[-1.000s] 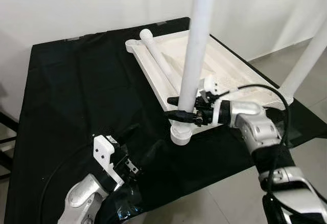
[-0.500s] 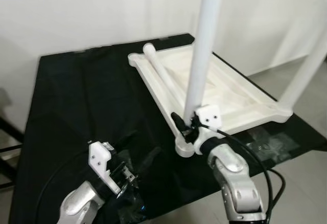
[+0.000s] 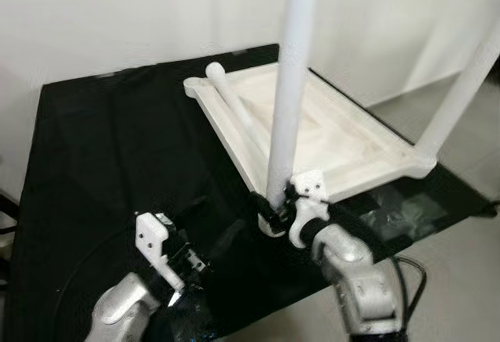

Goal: Building children table

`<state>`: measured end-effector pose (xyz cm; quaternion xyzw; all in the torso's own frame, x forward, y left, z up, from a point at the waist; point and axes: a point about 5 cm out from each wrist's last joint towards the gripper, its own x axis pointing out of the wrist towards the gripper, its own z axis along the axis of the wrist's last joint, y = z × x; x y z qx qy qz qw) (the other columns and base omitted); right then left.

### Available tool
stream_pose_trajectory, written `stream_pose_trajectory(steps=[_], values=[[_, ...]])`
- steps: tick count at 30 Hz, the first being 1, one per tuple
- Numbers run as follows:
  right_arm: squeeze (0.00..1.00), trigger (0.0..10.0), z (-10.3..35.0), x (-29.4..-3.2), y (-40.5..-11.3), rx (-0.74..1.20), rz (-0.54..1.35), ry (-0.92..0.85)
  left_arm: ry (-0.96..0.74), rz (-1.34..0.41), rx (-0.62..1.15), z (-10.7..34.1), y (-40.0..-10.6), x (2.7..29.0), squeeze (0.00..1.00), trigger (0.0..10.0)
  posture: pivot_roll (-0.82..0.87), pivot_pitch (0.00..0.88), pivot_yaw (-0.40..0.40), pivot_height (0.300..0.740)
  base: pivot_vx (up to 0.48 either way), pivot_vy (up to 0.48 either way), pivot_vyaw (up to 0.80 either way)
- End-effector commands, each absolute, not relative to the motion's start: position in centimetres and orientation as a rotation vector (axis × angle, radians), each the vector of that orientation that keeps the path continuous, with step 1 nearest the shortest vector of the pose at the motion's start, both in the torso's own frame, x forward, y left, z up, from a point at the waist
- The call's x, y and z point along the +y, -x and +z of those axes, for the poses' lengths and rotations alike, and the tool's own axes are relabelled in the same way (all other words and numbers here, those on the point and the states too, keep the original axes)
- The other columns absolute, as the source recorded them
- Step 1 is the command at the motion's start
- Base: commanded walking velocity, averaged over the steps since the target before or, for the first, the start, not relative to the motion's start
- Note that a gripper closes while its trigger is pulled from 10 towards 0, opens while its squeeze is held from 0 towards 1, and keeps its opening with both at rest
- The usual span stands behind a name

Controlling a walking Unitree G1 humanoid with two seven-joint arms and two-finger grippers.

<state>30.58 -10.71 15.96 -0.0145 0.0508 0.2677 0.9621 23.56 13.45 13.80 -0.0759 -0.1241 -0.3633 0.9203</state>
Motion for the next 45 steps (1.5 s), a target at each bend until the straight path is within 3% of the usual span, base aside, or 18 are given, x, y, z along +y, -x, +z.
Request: stream_pose_trajectory(steps=[1,2,5,9,10,17,18,19,20,32,36,37,38,39,40,41,42,45], values=[[1.00,10.0,17.8,-10.6,-31.0,0.027,0.746,0.025,0.156,-0.756,-0.244,13.6,-23.6,13.3,0.00,10.0,-0.05,0.154,-0.005,0.740,0.000,0.000,0.00],[1.00,10.0,17.8,-10.6,-31.0,0.027,0.746,0.025,0.156,-0.756,-0.244,13.6,-23.6,13.3,0.00,10.0,-0.05,0.154,-0.005,0.740,0.000,0.000,0.00],[1.00,10.0,19.9,-11.3,-31.5,-0.045,0.988,0.123,0.159,-0.756,-0.245,13.6,-23.6,13.2,0.00,10.0,-0.05,0.150,-0.010,0.740,0.000,0.000,0.00],[1.00,10.0,21.1,-12.3,-33.1,-0.058,1.055,0.196,0.159,-0.754,-0.247,13.6,-23.7,13.1,0.00,10.0,-0.04,0.148,-0.014,0.740,0.000,0.000,0.00],[0.00,10.0,21.4,-12.6,-33.7,-0.044,1.093,0.203,0.160,-0.752,-0.247,13.6,-23.8,13.0,0.00,10.0,-0.04,0.144,-0.014,0.740,0.000,0.000,0.00],[0.00,10.0,21.8,-13.0,-34.9,0.035,1.274,0.212,0.161,-0.750,-0.246,13.7,-24.0,13.0,0.00,10.0,0.00,0.138,-0.005,0.740,0.000,0.000,0.00],[0.00,1.3,22.2,-13.1,-35.6,0.037,1.296,0.203,0.159,-0.751,-0.245,13.7,-24.0,13.0,0.00,10.0,0.01,0.140,-0.003,0.740,0.000,0.000,0.00],[0.00,1.3,22.3,-13.1,-35.9,0.031,1.286,0.195,0.159,-0.751,-0.245,13.7,-24.0,13.0,0.00,10.0,0.01,0.140,-0.003,0.740,0.000,0.000,0.00],[0.00,0.0,22.4,-13.1,-36.1,0.034,1.292,0.184,0.158,-0.750,-0.245,13.7,-23.9,13.0,0.00,10.0,0.01,0.139,-0.002,0.740,0.000,0.000,0.00],[0.00,0.0,21.3,-14.9,-36.4,0.061,1.253,0.200,0.162,-0.754,-0.245,13.8,-23.6,13.0,0.00,10.0,0.00,0.151,0.004,0.740,0.000,0.000,0.00],[0.00,0.0,19.2,-15.3,-36.4,0.088,1.060,0.226,0.163,-0.756,-0.246,13.9,-23.5,13.0,0.00,10.0,0.00,0.165,-0.002,0.740,0.000,0.000,0.00],[0.00,0.0,18.0,-15.0,-36.2,0.102,0.953,0.216,0.163,-0.756,-0.247,14.0,-23.4,13.0,0.00,10.0,0.00,0.174,-0.009,0.740,0.000,0.000,0.00],[0.00,0.0,16.6,-14.1,-35.7,0.099,0.685,0.133,0.161,-0.754,-0.248,14.1,-23.3,13.2,0.00,10.0,0.00,0.184,-0.003,0.740,0.000,0.000,0.00],[0.00,0.0,16.6,-14.1,-35.7,0.099,0.685,0.133,0.161,-0.754,-0.248,14.1,-23.3,13.2,0.00,10.0,0.00,0.184,-0.003,0.740,0.000,0.000,0.00],[0.00,0.0,14.7,-13.4,-34.1,0.150,0.467,0.040,0.159,-0.752,-0.249,14.1,-23.3,13.3,0.00,10.0,0.00,0.187,-0.001,0.740,0.000,0.000,0.00],[0.00,0.0,14.7,-13.4,-34.1,0.150,0.467,0.040,0.159,-0.752,-0.249,14.1,-23.3,13.3,0.00,10.0,0.00,0.187,-0.001,0.740,0.000,0.000,0.00],[0.00,0.0,13.2,-12.4,-31.6,0.193,0.361,0.006,0.157,-0.750,-0.249,14.2,-23.3,13.4,0.00,10.0,-0.01,0.192,0.007,0.740,0.000,0.000,0.00],[0.00,0.0,12.5,-11.1,-29.9,0.218,0.363,0.032,0.154,-0.750,-0.248,14.2,-23.4,13.5,0.00,10.0,-0.03,0.188,0.018,0.740,0.000,0.000,0.00]])
